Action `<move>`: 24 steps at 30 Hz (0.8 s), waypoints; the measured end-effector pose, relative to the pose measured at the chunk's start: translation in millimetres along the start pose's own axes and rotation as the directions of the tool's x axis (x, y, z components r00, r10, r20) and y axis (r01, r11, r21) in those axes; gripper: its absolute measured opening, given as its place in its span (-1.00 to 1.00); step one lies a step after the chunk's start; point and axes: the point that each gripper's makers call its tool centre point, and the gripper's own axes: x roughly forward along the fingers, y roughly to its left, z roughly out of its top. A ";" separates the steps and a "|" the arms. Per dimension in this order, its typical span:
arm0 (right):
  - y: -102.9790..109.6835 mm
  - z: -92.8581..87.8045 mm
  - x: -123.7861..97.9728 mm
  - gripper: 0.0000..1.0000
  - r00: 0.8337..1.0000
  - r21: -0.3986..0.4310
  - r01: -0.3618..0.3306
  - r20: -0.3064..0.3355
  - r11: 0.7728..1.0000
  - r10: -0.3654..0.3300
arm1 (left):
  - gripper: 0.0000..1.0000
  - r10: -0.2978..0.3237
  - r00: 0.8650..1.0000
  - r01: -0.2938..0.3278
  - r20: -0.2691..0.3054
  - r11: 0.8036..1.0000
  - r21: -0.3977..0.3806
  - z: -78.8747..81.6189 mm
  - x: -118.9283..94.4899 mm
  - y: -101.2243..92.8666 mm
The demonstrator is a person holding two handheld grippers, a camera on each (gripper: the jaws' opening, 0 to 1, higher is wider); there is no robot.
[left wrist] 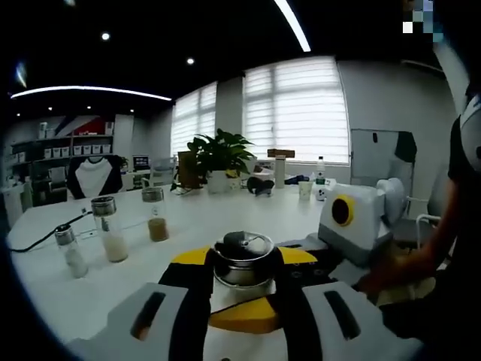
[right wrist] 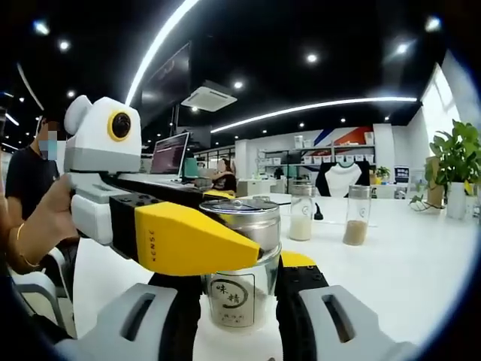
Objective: Rotate the seasoning bottle until the label or dispensing opening points toward the visible target arrow and the bottle remains upright within the marked orientation range
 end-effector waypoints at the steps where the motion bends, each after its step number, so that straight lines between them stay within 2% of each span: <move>1: -1.0 0.1 0.1 -0.30 1.000 -0.001 0.008 0.000 1.000 -0.008 | -0.31 0.015 1.000 -0.015 -0.003 1.000 0.008 0.1 -0.1 0.4; 6: -5.0 2.5 0.4 -0.30 0.999 -0.012 0.052 0.013 0.999 -0.052 | -0.29 0.071 0.997 -0.071 0.009 0.997 -0.044 -0.4 -0.4 1.9; 8: -4.7 1.4 0.9 -0.30 0.998 -0.022 0.064 0.010 0.998 -0.064 | -0.26 0.069 0.998 -0.068 0.013 0.996 -0.058 -0.5 -0.3 0.7; 9: -4.7 0.9 1.0 -0.30 0.998 -0.025 0.069 0.012 0.997 -0.069 | -0.26 0.067 0.997 -0.062 0.038 0.991 -0.121 2.3 -0.7 0.6; 11: -4.7 -1.0 1.6 -0.30 0.997 -0.026 0.081 0.012 0.996 -0.081 | -0.26 0.092 0.994 -0.080 0.066 0.983 -0.168 5.3 -2.8 6.2; 12: -4.8 -2.2 1.7 -0.30 0.996 -0.027 0.091 0.013 0.996 -0.090 | -0.25 0.116 0.991 -0.104 0.061 0.980 -0.173 4.3 -3.8 9.9; 16: -5.1 -5.8 1.9 -0.30 0.994 -0.007 0.111 0.021 0.994 -0.111 | -0.22 0.115 0.993 -0.107 0.041 0.981 -0.159 -1.9 -0.1 8.9; 18: -5.5 -9.3 2.8 -0.30 0.992 -0.018 0.122 0.013 0.992 -0.122 | -0.22 0.140 0.990 -0.134 0.030 0.980 -0.146 -4.6 0.0 10.5; 24: -5.9 -11.2 3.1 -0.30 0.990 -0.008 0.138 0.021 0.990 -0.137 | -0.26 0.181 0.982 -0.169 0.053 0.969 -0.179 -4.2 2.5 11.4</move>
